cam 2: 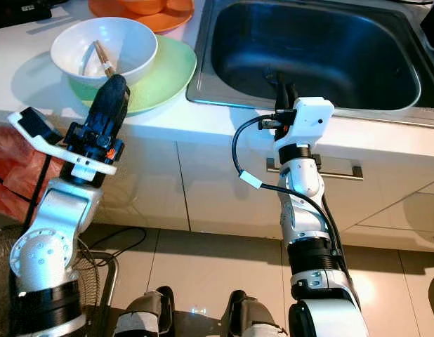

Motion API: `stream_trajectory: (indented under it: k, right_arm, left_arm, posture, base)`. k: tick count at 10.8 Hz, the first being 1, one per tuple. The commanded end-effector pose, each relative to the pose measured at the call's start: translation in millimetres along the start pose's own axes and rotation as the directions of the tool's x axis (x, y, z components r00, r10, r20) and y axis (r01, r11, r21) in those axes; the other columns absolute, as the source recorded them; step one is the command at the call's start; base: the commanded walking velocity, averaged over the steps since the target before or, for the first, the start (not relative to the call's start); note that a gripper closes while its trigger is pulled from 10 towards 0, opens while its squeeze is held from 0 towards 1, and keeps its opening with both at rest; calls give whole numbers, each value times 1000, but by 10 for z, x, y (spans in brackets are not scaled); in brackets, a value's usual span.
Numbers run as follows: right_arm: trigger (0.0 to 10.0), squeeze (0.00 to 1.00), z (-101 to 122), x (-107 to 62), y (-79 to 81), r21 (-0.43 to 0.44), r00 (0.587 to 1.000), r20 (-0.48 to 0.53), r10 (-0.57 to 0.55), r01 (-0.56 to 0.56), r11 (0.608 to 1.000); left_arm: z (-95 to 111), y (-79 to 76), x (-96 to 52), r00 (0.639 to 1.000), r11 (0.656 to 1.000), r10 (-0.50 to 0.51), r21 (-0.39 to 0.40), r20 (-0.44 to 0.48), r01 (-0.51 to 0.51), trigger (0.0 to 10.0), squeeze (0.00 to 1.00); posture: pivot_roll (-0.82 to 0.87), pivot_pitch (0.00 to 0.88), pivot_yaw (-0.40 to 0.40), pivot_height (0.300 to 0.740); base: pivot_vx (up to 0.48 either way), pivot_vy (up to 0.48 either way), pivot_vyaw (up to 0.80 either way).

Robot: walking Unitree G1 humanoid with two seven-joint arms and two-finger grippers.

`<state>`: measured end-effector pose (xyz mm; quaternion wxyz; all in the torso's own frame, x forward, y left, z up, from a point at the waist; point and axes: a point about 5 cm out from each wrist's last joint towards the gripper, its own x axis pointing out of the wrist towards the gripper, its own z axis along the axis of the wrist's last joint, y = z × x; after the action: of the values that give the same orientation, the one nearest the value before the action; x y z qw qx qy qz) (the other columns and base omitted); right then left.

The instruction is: Kitchen organization

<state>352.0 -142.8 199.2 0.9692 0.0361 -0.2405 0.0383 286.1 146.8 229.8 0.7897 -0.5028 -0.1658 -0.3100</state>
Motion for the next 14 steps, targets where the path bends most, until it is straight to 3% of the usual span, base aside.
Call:
stream_trajectory:
  k: [1, 4, 5, 6, 7, 8, 9, 12, 13, 14]
  right_arm:
    - [10000, 0, -17, -15, -18, 0, 1000, -10, -5, 5, 1000]
    - [10000, 0, -20, -20, -18, 2, 1000, -10, -7, 7, 1000]
    - [10000, 0, -21, -21, -16, 2, 1000, -10, -6, 6, 1000]
    - [10000, 0, -23, -27, -21, 1, 1000, -11, -9, 9, 1000]
    - [10000, 0, -23, -27, -27, 0, 1000, -11, -11, 11, 1000]
    - [10000, 0, -22, -26, -29, -1, 1000, -11, -12, 12, 1000]
    - [10000, 0, -24, -22, -23, 0, 1000, -12, -9, 9, 1000]
    - [10000, 0, -26, -17, -16, 1, 1000, -13, -4, 4, 1000]
    - [10000, 0, -26, -15, -15, 0, 1000, -14, -3, 3, 1000]
    - [10000, 0, -25, -15, -14, 0, 1000, -14, -2, 2, 1000]
  left_arm:
    - [-32, 6, 14, 1000, 1000, 15, -6, -6, -15, 10000, 0]
    - [-157, -7, 88, 999, 999, 37, -39, -24, -38, 10000, 0]
    - [-174, -10, 93, 999, 998, 36, -40, -30, -37, 4314, 0]
    - [-175, -5, 100, 999, 998, 39, -47, -26, -40, 0, 0]
    - [-168, -2, 105, 999, 998, 39, -48, -24, -40, 0, 0]
    - [-165, -4, 103, 999, 998, 38, -49, -24, -39, 4392, 0]
    - [-159, 8, 91, 999, 998, 48, -48, -18, -48, 10000, 0]
    - [-122, 37, 60, 998, 997, 67, -50, 8, -67, 10000, 0]
    - [-127, 29, 59, 998, 997, 61, -48, 8, -60, 0, 0]
    - [-141, 12, 62, 999, 998, 51, -44, 2, -51, 0, 0]
  posture:
    - [152, 224, -55, 740]
    - [152, 223, -53, 740]
    - [151, 224, -52, 740]
    - [148, 224, -51, 740]
    - [147, 224, -50, 740]
    - [148, 223, -51, 740]
    - [151, 221, -53, 740]
    - [152, 217, -56, 740]
    - [151, 215, -57, 740]
    - [151, 215, -57, 740]
  base:
    - [0, 0, 0]
    - [0, 0, 0]
    - [0, 0, 0]
    - [0, 0, 0]
    - [0, 0, 0]
    - [0, 0, 0]
    - [0, 0, 0]
    - [0, 0, 0]
    - [0, 0, 0]
    - [0, 0, 0]
